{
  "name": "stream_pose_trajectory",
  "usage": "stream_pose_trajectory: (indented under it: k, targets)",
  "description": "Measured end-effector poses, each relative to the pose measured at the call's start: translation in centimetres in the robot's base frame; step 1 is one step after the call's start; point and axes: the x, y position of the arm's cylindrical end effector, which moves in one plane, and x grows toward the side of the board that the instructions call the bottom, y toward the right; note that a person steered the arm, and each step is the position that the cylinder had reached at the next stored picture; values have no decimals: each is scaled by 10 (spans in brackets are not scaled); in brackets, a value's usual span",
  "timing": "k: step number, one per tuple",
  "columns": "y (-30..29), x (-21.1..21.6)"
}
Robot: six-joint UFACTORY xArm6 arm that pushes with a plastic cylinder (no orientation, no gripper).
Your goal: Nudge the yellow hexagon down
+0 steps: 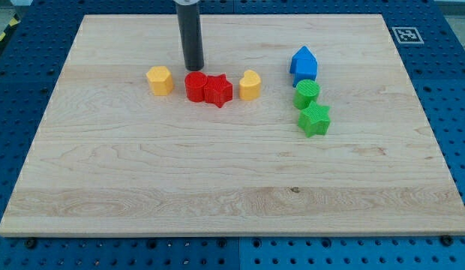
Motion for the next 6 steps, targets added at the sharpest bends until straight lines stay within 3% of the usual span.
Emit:
stream_pose_trajectory:
  k: [2, 4, 6]
  targets:
    - [-40, 3]
    - [-37, 22]
    - [-10, -25]
